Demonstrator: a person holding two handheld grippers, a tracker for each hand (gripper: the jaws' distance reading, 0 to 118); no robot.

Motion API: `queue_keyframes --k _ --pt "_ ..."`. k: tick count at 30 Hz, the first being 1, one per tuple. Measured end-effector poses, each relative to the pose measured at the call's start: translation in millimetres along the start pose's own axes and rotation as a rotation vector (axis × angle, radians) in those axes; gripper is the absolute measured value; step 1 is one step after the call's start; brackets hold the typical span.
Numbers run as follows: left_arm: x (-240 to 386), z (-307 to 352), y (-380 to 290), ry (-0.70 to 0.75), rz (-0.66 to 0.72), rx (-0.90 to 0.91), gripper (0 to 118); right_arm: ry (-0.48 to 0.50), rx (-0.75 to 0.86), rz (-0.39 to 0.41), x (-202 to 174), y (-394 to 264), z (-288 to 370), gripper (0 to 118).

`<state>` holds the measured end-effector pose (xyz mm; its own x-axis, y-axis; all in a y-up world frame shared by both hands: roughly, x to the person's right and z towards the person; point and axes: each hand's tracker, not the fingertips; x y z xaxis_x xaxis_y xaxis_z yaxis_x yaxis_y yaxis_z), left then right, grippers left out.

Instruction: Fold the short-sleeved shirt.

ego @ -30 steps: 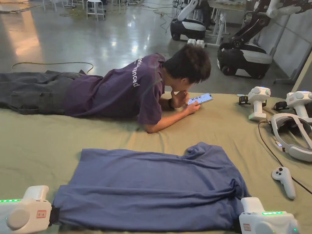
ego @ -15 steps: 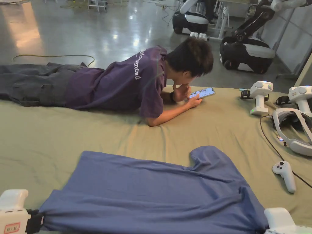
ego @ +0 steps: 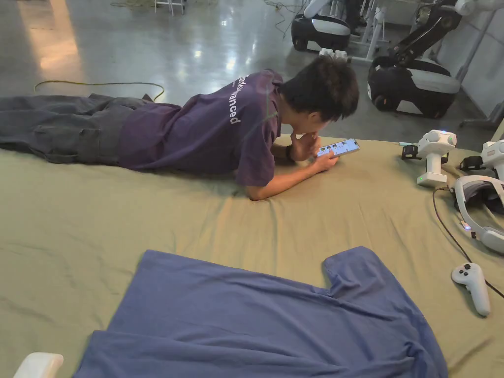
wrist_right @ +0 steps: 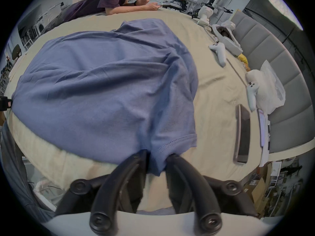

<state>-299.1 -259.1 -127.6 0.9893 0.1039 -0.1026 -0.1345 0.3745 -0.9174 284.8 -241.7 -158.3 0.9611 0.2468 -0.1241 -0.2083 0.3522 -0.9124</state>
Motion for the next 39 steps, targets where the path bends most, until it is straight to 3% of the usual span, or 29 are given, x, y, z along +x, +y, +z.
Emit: queue_keyframes --k 1,3,9,14,19,21,22,24,26,27,28,34,39 --pt "0.3 4.8 2.7 0.011 0.014 0.015 40 -0.037 0.037 0.0 0.6 4.1 10.4 56" --pt "2.0 11.7 7.6 0.017 0.025 0.051 53 -0.054 0.107 -0.014 1.3 10.2 26.6 61" --pt "25.4 45.4 38.9 -0.04 0.036 0.296 53 0.02 0.471 -0.086 -2.3 48.5 85.4 64" --pt "62.5 75.9 69.6 -0.017 0.007 0.55 53 0.023 0.793 -0.079 -33.9 82.5 114.8 64" --pt "98.1 105.6 86.8 0.036 -0.023 0.774 52 0.025 1.019 -0.138 -68.1 102.7 134.5 63" --pt "109.6 114.1 91.5 0.069 -0.05 0.818 49 0.014 1.076 -0.157 -78.2 108.2 138.5 56" --pt "114.7 117.5 93.7 0.077 -0.063 0.844 45 0.006 1.1 -0.16 -83.5 110.3 140.8 46" --pt "123.0 124.4 95.5 0.08 -0.079 0.889 26 -0.009 1.141 -0.157 -91.5 114.0 143.6 15" --pt "131.2 129.4 98.0 0.119 -0.091 0.925 13 -0.032 1.15 -0.179 -98.2 120.7 144.2 11" --pt "134.1 131.1 98.6 0.13 -0.096 0.939 6 -0.014 1.153 -0.187 -97.7 122.7 145.0 2" --pt "137.3 132.9 98.9 0.149 -0.097 0.958 3 0.031 1.16 -0.209 -96.5 125.1 145.2 1" --pt "135.3 127.0 107.4 0.139 -0.056 1.002 0 0.037 1.165 -0.285 -91.9 138.1 145.5 0" --pt "113.9 90.9 132.3 0.079 -0.023 0.849 0 0.041 1.141 -0.278 -86.0 144.6 138.5 0"
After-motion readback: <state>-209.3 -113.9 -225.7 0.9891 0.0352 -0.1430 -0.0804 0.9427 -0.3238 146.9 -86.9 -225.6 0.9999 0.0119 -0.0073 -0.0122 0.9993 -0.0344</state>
